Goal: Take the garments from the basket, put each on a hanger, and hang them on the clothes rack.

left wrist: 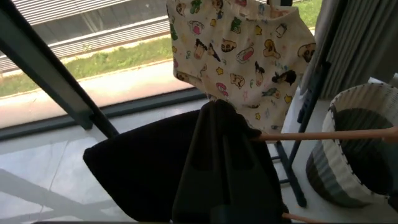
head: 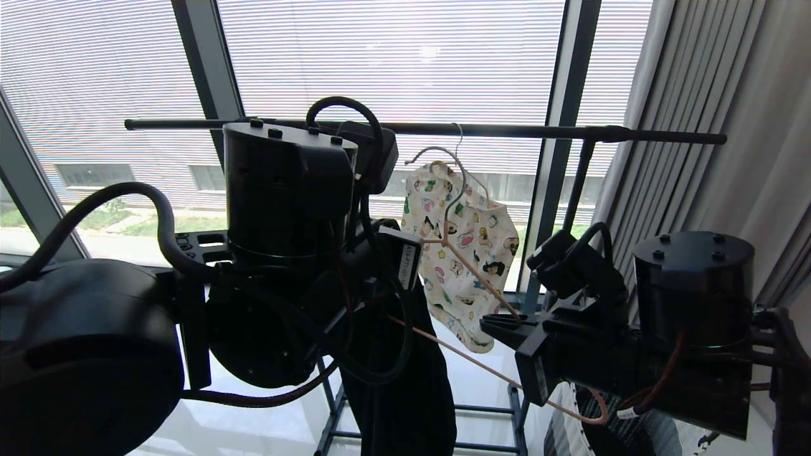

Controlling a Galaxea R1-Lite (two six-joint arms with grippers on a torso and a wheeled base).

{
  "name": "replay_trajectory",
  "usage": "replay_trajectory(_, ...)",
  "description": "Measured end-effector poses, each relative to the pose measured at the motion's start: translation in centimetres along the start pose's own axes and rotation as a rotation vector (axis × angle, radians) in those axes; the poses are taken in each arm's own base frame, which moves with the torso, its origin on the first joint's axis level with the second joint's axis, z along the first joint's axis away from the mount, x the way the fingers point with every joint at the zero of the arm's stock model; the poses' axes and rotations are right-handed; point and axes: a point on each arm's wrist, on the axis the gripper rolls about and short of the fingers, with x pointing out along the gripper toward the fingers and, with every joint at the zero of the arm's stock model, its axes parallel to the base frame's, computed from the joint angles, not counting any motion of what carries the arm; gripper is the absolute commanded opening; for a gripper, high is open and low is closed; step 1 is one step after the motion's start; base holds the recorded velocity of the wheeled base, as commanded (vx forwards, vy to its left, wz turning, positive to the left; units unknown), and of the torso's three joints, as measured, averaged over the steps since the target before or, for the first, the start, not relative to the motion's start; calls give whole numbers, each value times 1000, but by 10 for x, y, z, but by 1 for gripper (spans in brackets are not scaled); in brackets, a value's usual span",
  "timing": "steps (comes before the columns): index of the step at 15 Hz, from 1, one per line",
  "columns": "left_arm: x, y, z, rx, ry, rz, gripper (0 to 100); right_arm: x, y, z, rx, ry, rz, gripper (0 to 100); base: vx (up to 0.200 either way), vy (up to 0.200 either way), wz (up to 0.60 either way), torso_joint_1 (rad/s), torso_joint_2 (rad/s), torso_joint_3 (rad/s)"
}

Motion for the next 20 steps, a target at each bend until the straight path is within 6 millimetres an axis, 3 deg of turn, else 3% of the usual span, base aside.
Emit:
replay_trajectory(9,-18,-12,6,4,-35,-61,0,12,4,-3,-2,11,-24,0,0,0,0,0,0,0)
replay_trajectory(10,-20,-12,7,2,-39,-63,100,12,4,-3,-1,11,-26,0,0,0,0,0,0,0)
replay_trajectory(20,-45,4,13,40,-86,-70,100,9,-2,6,10,-89,-121,0,0,0,0,0,0,0)
